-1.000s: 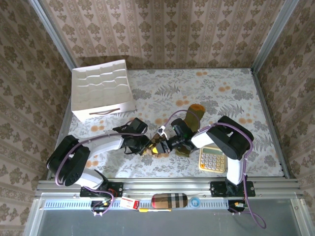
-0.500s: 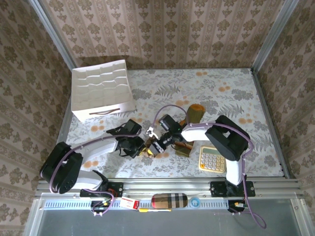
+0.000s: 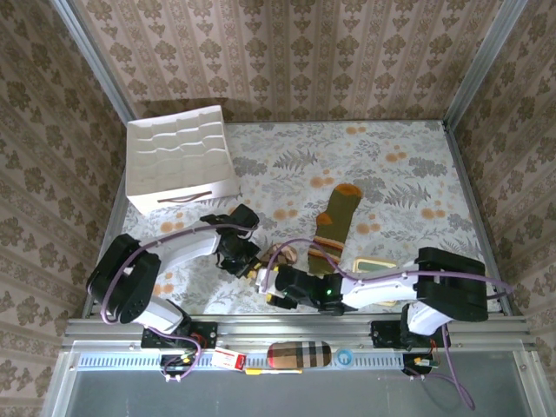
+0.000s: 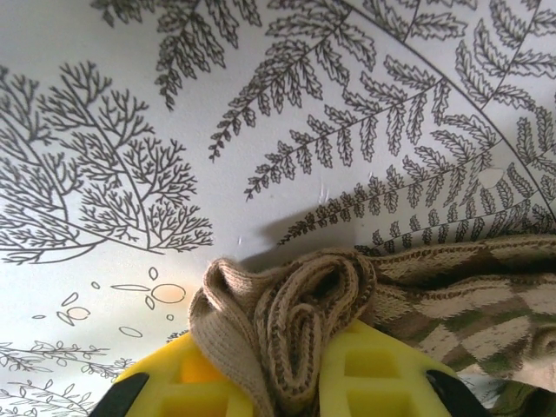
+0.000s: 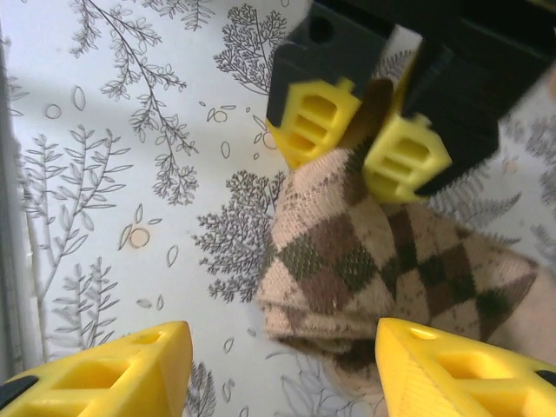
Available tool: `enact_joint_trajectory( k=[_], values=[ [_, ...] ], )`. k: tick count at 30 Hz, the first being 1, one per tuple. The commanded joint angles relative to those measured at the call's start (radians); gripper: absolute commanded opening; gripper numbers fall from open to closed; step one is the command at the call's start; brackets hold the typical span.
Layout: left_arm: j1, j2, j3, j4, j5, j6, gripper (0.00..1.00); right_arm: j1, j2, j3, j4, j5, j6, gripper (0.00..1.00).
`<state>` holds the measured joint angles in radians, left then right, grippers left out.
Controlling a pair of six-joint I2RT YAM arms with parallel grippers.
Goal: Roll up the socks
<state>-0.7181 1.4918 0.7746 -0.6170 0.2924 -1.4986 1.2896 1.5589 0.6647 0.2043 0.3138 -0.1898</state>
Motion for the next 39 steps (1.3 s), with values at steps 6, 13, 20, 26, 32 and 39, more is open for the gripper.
enact_joint_trajectory(
  k=[6, 13, 20, 26, 32, 39],
  values=[
    [0.013, 0.046, -0.023, -0.147, -0.023, 0.051, 0.00, 0.037, 0.188, 0.180, -0.022, 0.284, -0.134, 0.59],
    [0.028, 0.002, -0.025, -0.121, -0.029, 0.069, 0.04, 0.008, 0.259, 0.221, -0.219, 0.236, 0.040, 0.28],
    [0.076, -0.122, -0.013, -0.054, -0.042, 0.089, 0.59, -0.005, 0.202, 0.104, -0.302, 0.072, 0.247, 0.00],
    [0.094, -0.189, -0.006, -0.018, -0.062, 0.108, 0.70, -0.060, 0.094, -0.094, -0.082, -0.144, 0.382, 0.00],
    [0.087, -0.215, -0.018, 0.004, -0.064, 0.122, 0.68, -0.161, 0.052, -0.280, 0.174, -0.336, 0.530, 0.00],
    [0.011, -0.209, -0.006, 0.047, -0.051, 0.132, 0.62, -0.231, 0.040, -0.372, 0.262, -0.416, 0.616, 0.00]
  ],
)
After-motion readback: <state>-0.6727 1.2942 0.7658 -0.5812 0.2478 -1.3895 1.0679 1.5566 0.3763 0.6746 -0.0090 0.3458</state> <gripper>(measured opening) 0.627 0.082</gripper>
